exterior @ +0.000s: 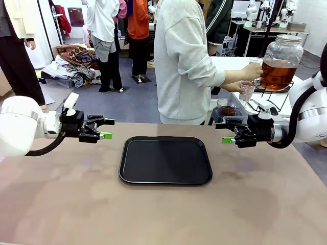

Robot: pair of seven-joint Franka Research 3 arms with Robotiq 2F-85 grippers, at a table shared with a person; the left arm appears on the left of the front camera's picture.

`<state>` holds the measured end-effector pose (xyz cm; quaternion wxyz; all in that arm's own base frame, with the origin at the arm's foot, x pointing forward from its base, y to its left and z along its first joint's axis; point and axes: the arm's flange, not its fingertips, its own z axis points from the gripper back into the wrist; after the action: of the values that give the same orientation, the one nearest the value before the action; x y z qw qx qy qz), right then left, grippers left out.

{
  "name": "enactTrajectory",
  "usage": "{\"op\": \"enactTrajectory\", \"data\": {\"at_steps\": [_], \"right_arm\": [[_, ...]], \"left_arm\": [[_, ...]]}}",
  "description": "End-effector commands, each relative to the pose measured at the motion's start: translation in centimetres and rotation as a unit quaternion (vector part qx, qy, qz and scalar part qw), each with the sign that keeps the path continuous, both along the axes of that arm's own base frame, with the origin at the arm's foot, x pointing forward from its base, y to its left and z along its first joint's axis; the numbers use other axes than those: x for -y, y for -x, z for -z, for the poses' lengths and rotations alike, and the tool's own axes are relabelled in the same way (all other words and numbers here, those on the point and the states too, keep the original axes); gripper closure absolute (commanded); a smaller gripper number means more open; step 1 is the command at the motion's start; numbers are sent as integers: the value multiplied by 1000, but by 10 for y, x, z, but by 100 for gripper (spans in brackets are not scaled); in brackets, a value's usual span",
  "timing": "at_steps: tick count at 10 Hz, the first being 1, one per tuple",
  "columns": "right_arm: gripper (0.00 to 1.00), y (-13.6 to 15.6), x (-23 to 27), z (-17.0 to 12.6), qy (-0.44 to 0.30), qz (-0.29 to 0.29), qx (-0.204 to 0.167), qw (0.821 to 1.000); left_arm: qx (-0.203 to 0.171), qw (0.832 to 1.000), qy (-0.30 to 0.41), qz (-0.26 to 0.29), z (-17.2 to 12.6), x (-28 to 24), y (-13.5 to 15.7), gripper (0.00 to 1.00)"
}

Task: Pour the drink into the iced cup.
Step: Open the gripper to release the iced cup you were holding.

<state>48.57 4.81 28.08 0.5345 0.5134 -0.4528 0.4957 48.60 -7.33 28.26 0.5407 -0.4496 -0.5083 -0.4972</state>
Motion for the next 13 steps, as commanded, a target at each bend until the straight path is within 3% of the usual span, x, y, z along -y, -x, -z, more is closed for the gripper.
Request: {"op": "enactTrajectory", "data": {"at_steps": [1,13], "right_arm": [[0,-3,-2,-3,1,3,0,1000],[0,-3,-2,-3,1,3,0,1000]], "left_arm": [[-2,1000,-1,-4,-3,1,-1,0],[-2,1000,-1,-4,-3,1,-1,0]]}}
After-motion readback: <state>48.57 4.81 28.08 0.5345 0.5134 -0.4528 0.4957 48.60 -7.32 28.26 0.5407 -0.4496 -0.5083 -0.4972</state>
